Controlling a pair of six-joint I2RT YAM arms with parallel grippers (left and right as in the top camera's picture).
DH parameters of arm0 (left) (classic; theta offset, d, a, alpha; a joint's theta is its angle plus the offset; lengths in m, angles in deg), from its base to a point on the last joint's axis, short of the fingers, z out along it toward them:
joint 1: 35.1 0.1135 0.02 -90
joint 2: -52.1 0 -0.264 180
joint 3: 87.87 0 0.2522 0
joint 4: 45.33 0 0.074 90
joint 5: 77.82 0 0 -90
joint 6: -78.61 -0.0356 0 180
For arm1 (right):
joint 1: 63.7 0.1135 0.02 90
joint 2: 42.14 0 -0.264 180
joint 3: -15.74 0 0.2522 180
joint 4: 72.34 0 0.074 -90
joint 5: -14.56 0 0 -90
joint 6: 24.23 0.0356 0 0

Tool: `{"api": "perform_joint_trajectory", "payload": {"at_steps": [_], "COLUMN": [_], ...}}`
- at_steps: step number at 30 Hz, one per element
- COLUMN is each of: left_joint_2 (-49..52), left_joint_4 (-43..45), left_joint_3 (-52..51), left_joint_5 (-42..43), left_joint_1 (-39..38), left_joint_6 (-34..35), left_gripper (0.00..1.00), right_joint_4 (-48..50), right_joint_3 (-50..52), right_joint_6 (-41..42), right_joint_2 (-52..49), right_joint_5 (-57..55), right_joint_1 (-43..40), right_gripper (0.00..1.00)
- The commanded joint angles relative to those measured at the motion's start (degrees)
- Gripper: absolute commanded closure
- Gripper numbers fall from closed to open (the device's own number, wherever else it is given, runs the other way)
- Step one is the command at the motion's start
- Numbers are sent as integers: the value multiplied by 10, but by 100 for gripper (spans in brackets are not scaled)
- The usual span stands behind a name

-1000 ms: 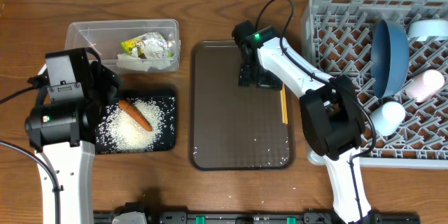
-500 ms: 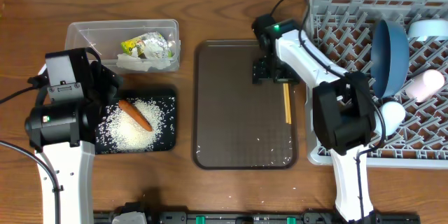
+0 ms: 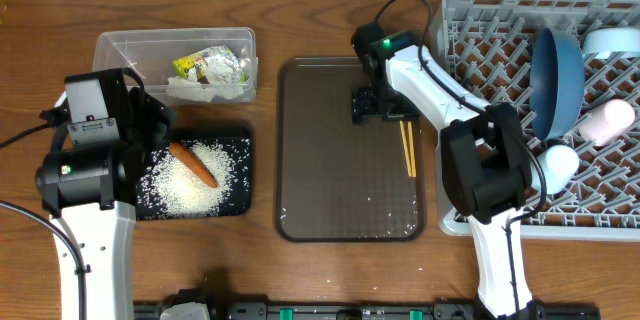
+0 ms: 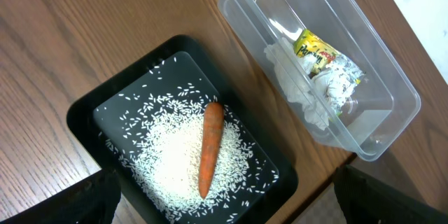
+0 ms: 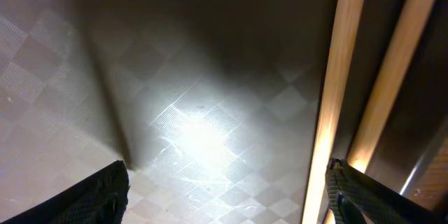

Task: Sort waste into correct bins and load items into the dishwasher rack
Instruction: 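Grasp one chopstick with the right gripper and lift it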

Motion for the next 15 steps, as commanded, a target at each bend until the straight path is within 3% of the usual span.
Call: {"api": "perform_joint_trajectory", "payload": {"at_steps": [1,4,7,15], "left_joint_2": [0,0,0,0], "left_joint_4": [-2,-2,-2,-2], "left_joint_3": [1,1,1,1], "left_joint_5": [-1,-1,-1,-1], "left_joint_1": [4,4,4,4], "left_joint_6": [1,1,1,1], "left_gripper": [1,1,1,1], "right_joint_4": [-1,-3,-3,15], "right_joint_3": [0,0,2,46], "right_joint_6": [-5,-5,-5,-6], "right_joint_2": [1,0,0,0], "right_joint_5": [-2,-2,-3,-32], "right_joint_1": [4,3,3,3], "right_gripper": [12,13,25,33]}}
